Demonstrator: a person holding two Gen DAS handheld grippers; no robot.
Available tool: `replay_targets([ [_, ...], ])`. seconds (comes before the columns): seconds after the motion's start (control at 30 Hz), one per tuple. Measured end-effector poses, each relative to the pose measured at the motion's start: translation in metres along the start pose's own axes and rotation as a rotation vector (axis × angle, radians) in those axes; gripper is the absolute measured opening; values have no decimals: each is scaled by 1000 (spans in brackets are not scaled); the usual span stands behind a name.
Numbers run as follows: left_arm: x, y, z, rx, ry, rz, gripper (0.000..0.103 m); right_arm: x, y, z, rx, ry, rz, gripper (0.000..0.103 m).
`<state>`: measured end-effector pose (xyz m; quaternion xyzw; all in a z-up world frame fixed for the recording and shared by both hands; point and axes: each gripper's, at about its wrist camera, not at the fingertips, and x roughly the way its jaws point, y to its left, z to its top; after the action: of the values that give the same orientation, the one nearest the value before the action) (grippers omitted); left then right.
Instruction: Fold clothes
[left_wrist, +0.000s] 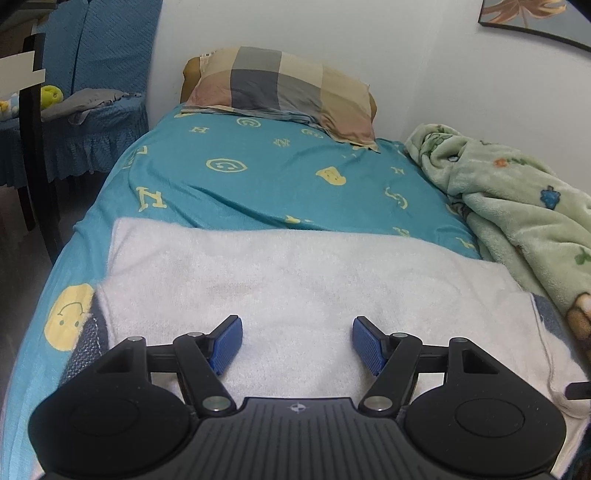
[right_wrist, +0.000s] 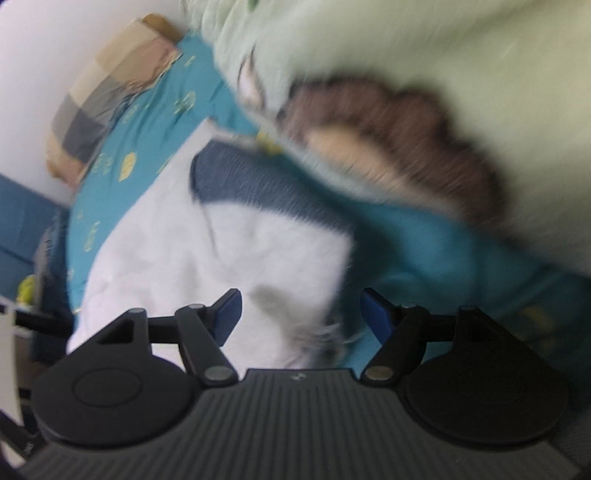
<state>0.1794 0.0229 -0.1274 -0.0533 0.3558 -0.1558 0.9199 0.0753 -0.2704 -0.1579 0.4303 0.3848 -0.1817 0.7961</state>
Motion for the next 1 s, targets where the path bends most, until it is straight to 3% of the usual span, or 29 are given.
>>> replay_targets([
  [0.17,2,-2,0,12,2,6,69,22,-4,-1,41,7,20,76],
  [0.4,1,-1,1,9,4,3,69,6,16,1,-4,-130,274,77],
  [0.57,1,-1,1,15,3,2,69,24,20,2,-17,-109,205,75],
  [0.63,1,0,1,18,4,1,69,25,25,2,-37,-112,176,67],
  [0.67,1,0,1,18,4,1,69,23,28,2,-60,-120,164,58],
  [0.7,1,0,1,19,5,0,69,20,32,1,-84,-128,152,39],
  [0.77,1,0,1,23,6,0,69,15,39,1,-131,-145,128,27],
  [0.83,2,0,1,26,7,-1,69,10,46,0,-178,-163,105,24],
  [1.0,2,-1,2,38,18,-3,69,-23,71,-7,-330,-279,142,20],
])
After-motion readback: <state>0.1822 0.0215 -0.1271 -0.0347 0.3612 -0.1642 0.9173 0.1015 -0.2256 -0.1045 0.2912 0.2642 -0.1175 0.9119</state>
